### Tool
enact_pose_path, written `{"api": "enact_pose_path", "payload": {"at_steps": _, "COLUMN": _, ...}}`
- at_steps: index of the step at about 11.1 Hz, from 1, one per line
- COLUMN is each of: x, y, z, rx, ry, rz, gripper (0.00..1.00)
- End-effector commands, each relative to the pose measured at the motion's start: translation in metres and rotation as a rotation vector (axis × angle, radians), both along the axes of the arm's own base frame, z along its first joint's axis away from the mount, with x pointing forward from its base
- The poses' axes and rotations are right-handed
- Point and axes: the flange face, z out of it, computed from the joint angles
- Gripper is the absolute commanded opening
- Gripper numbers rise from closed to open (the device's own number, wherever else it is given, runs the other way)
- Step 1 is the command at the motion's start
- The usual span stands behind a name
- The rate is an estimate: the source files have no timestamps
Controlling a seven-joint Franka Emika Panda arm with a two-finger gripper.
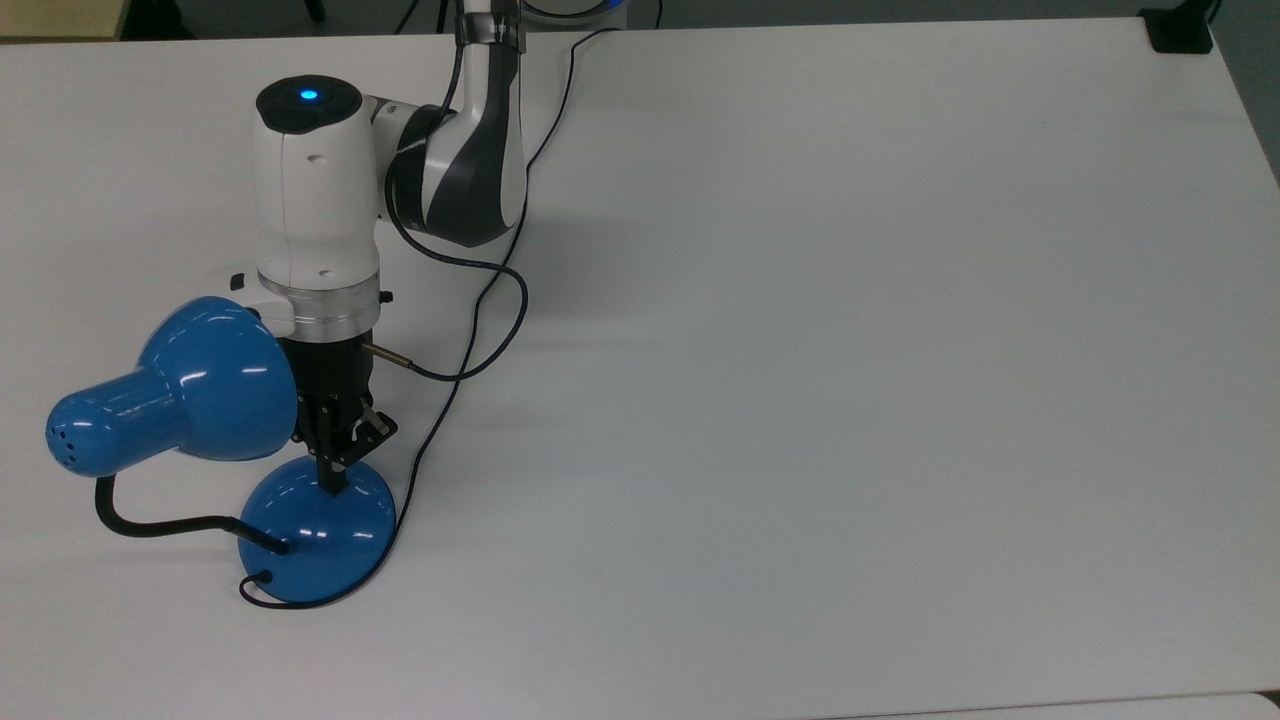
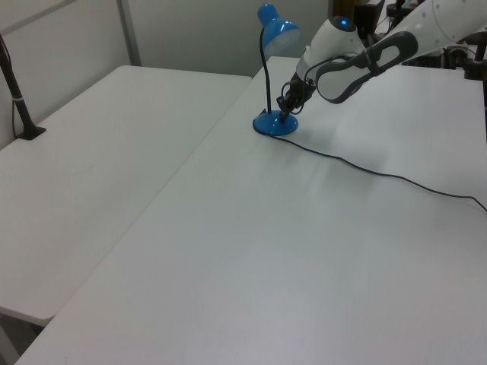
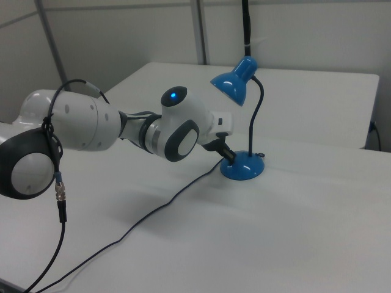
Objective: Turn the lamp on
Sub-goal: 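Press down on the black switch on the lamp base with the gripper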
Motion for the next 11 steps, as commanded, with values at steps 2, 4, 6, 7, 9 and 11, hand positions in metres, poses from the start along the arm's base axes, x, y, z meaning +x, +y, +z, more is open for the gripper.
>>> {"api": "enact_pose_path", "payload": {"at_steps": 2, "x": 0.008, "y": -0.002, "z": -0.002, "rx": 0.016, "ry": -0.044, "rz": -0.036, "gripper": 0.0}}
{"api": "enact_pose_path", "payload": {"at_steps": 4, "x": 0.008, "y": 0.0, "z": -0.006, "rx": 0.016, "ry": -0.041, "rz": -0.035, "gripper": 0.0}}
{"api": "enact_pose_path", "payload": {"at_steps": 6, "x": 0.011, "y": -0.002, "z": -0.006, "rx": 0.02, "ry": -0.047, "rz": -0.044, "gripper": 0.0}}
{"api": "enact_pose_path", "payload": {"at_steps": 7, "x": 0.012, "y": -0.003, "z": -0.004, "rx": 0.02, "ry": -0.052, "rz": -0.048, "gripper": 0.0}}
{"api": "enact_pose_path", "payload": {"at_steps": 9, "x": 0.012, "y": -0.004, "z": -0.013, "rx": 0.021, "ry": -0.043, "rz": -0.049, "gripper": 0.0}}
{"api": "enact_pose_path", "payload": {"at_steps": 11, "x": 0.016, "y": -0.003, "z": -0.017, "rx": 0.019, "ry": -0.049, "rz": -0.047, "gripper": 0.0}}
